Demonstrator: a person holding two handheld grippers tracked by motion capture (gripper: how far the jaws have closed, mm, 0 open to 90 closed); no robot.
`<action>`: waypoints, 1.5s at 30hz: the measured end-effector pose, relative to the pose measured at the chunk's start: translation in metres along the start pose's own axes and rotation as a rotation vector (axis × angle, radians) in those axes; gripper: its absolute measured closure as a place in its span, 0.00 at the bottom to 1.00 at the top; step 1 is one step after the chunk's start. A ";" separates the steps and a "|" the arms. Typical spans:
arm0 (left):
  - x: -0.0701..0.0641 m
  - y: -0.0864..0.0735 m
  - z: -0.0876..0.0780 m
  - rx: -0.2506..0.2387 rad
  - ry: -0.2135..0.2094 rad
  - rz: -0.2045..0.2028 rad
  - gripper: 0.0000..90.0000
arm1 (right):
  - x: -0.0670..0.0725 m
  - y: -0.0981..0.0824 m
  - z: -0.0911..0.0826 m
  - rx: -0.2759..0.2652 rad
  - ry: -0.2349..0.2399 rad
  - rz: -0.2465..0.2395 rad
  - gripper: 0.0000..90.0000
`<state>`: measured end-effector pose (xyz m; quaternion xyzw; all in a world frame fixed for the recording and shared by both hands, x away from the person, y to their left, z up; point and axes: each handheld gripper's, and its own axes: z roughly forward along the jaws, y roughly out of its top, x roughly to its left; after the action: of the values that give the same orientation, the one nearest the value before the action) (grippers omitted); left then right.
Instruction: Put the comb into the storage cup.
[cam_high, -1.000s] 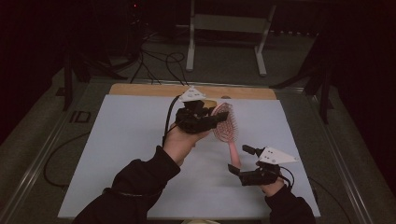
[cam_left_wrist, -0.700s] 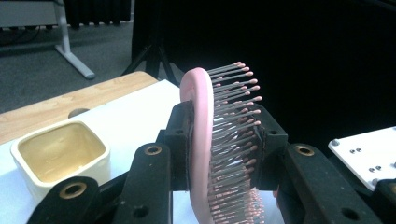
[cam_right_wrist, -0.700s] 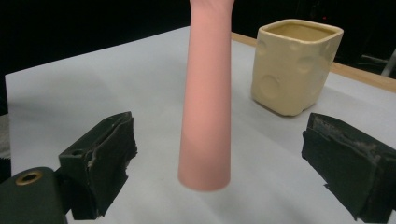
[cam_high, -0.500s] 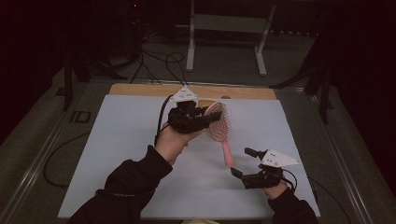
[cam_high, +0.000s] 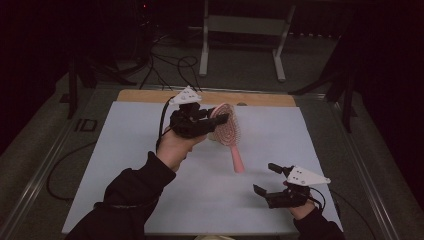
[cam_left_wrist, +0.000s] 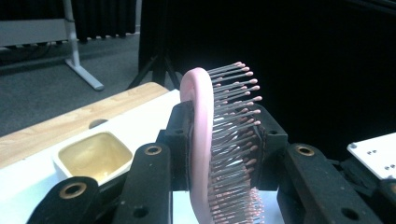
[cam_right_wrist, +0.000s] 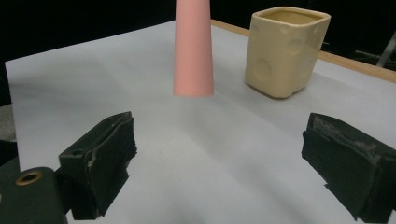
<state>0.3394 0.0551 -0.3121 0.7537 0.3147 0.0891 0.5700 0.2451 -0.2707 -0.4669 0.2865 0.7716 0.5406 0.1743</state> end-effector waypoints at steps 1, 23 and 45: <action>0.002 0.003 -0.002 -0.004 0.004 0.005 0.74 | 0.000 0.000 -0.001 -0.001 -0.001 0.001 0.10; 0.030 0.040 -0.013 -0.081 0.088 0.016 0.74 | 0.001 -0.001 -0.005 -0.010 -0.005 0.003 0.10; 0.051 0.065 -0.006 -0.105 0.172 0.018 0.74 | 0.001 0.000 -0.005 -0.015 0.004 0.006 0.10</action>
<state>0.4004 0.0793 -0.2622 0.7153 0.3505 0.1749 0.5787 0.2411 -0.2736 -0.4650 0.2865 0.7671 0.5473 0.1731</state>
